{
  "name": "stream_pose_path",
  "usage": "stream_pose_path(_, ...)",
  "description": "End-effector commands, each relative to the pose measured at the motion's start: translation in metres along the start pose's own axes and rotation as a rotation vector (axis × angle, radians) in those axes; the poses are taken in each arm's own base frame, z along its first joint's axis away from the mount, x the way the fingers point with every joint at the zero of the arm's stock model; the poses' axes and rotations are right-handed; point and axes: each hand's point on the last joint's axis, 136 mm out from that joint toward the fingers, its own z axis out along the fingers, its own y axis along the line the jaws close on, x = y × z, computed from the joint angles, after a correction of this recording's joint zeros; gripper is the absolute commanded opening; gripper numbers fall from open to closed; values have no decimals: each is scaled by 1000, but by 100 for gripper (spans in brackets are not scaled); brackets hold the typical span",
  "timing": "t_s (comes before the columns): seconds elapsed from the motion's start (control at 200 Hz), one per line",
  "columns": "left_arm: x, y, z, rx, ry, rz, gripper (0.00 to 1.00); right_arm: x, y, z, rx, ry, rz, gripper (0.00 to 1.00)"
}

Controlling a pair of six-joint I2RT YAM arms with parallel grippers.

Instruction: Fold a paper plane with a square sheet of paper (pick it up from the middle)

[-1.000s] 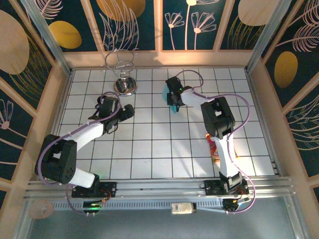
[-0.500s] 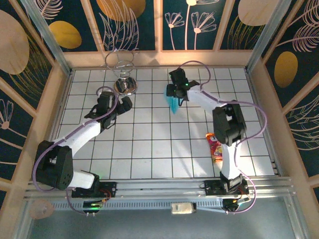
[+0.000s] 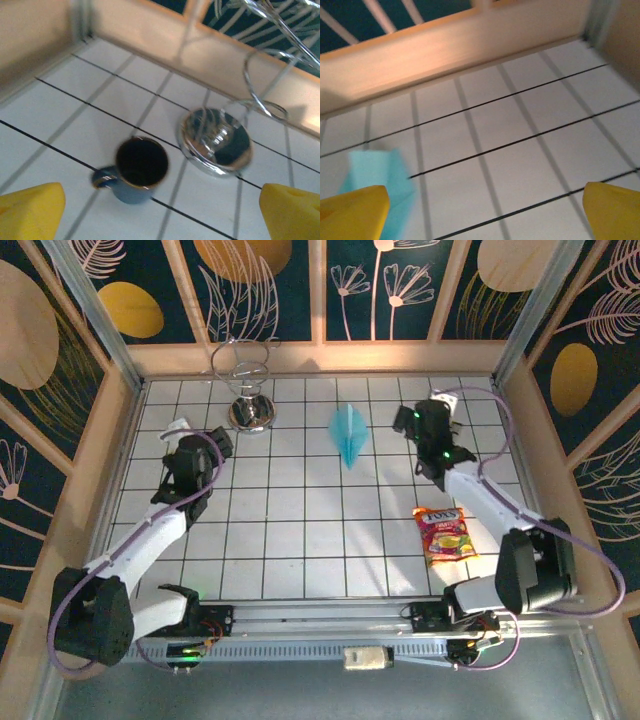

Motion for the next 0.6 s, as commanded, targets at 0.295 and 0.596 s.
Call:
stream_pose_path(0.295,-8,54,-3,-162,-312,213,99,27,-125,3,212,-162,178,99)
stream_pose_path(0.596,17,47,28,-22,-218,252,99,51,-122,16,132,-231,67,98)
